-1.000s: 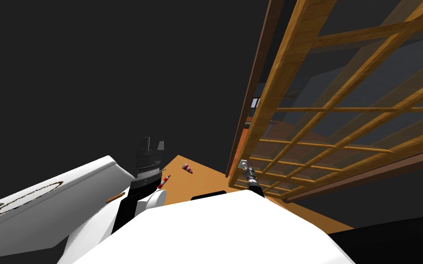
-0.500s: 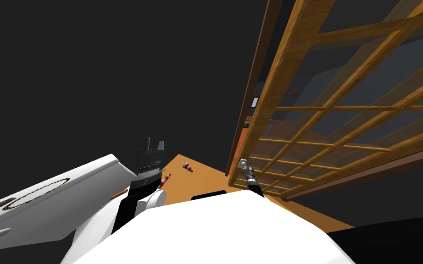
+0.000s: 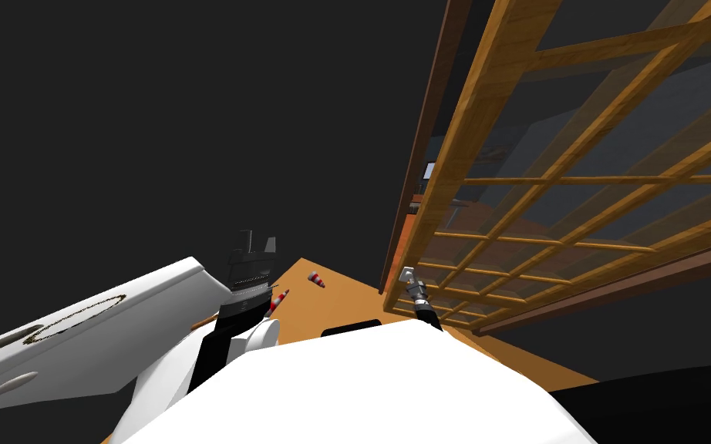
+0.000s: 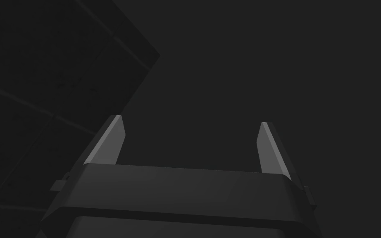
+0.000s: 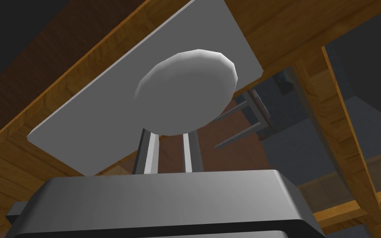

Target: Pull the door open

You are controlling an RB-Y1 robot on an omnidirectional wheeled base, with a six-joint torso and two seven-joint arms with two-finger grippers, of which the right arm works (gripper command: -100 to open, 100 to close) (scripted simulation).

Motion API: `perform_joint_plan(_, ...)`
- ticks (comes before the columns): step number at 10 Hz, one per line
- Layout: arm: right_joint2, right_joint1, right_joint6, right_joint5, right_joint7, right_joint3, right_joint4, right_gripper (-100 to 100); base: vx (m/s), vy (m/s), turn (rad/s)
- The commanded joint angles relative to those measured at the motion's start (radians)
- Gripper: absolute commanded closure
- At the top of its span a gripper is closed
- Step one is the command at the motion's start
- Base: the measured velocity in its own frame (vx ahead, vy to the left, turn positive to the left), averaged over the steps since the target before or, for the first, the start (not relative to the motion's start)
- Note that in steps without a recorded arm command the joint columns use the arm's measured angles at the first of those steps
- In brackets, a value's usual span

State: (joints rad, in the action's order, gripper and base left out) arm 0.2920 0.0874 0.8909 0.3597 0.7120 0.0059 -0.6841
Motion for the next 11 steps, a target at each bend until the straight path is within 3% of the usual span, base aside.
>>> perform_joint_plan(1,0.001,-0.029,0.025,0.0,0.035,0.008,0.021,100,-0.026,-0.003,0.006)
perform_joint_plan(4,0.004,-0.039,0.024,0.011,0.118,0.021,0.027,100,-0.036,-0.001,0.01)
perform_joint_plan(6,0.004,-0.039,0.024,0.011,0.118,0.021,0.027,100,-0.005,-0.002,-0.002)
perform_joint_plan(10,0.008,-0.054,0.022,0.027,0.233,0.038,0.037,100,-0.03,-0.002,0.012)
perform_joint_plan(11,-0.004,-0.02,-0.007,0.043,0.243,0.042,0.004,-100,-0.068,-0.023,0.009)
